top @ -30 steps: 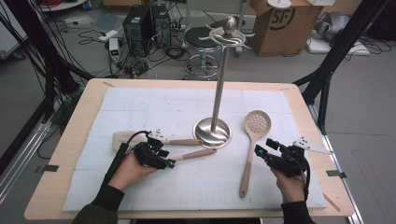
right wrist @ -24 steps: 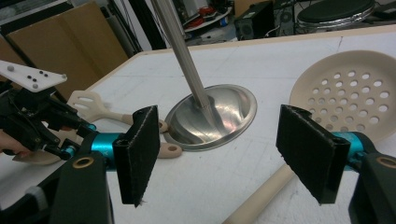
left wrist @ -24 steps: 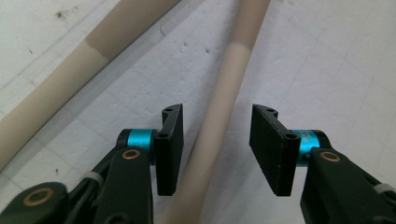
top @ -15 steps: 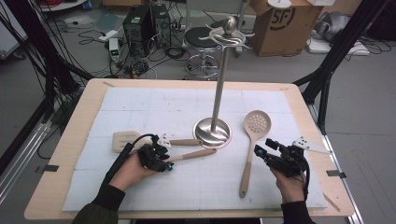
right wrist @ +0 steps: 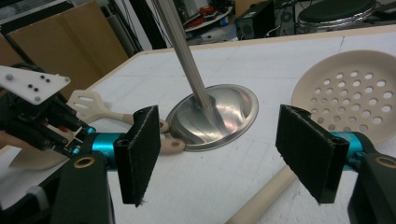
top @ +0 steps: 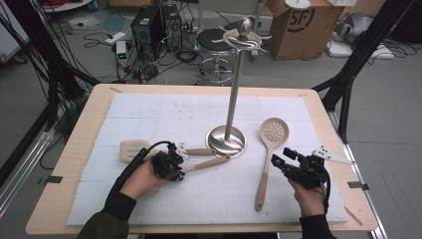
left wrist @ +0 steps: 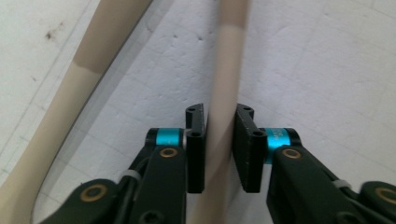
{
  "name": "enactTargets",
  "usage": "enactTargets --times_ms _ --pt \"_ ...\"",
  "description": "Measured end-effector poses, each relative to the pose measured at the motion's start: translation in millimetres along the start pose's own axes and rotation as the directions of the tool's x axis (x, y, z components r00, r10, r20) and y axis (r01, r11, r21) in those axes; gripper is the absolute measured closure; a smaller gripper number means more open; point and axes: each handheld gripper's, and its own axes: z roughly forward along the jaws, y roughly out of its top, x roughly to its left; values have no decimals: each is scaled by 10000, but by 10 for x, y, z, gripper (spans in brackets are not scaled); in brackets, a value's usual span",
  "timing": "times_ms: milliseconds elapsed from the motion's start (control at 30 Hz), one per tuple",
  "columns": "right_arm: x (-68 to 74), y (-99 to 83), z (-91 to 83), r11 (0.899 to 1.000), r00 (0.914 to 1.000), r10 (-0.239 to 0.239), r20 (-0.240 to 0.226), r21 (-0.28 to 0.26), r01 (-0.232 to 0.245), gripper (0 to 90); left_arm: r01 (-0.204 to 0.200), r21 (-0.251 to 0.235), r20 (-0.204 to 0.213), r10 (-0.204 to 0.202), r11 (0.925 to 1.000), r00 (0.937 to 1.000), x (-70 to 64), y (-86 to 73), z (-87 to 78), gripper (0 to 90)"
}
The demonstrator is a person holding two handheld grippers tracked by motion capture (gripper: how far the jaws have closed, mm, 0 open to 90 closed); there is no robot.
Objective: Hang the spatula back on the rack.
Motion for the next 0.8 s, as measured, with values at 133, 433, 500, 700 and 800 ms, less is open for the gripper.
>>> enactTargets --times_ms 133,433,500,700,800 --pt "-10 -7 7 10000 10000 37 38 -9 -37 308 733 -669 878 -673 9951 9939 38 -57 -79 787" --pt "-12 -9 14 10000 10000 36 81 -29 -36 309 2045 -2818 1942 -1530 9374 9690 155 -171 -321 785" --pt "-15 -13 15 10000 9999 8 125 -8 -8 309 2244 -3350 2329 -1504 9151 9608 162 -196 -349 785" --pt "-15 -17 26 10000 9999 5 134 12 -5 308 2765 -4357 2526 -1785 8566 9510 154 -219 -386 784" --pt "-20 -17 24 10000 9999 51 160 0 -51 308 2795 -4718 2441 -1807 8362 9528 146 -218 -413 784"
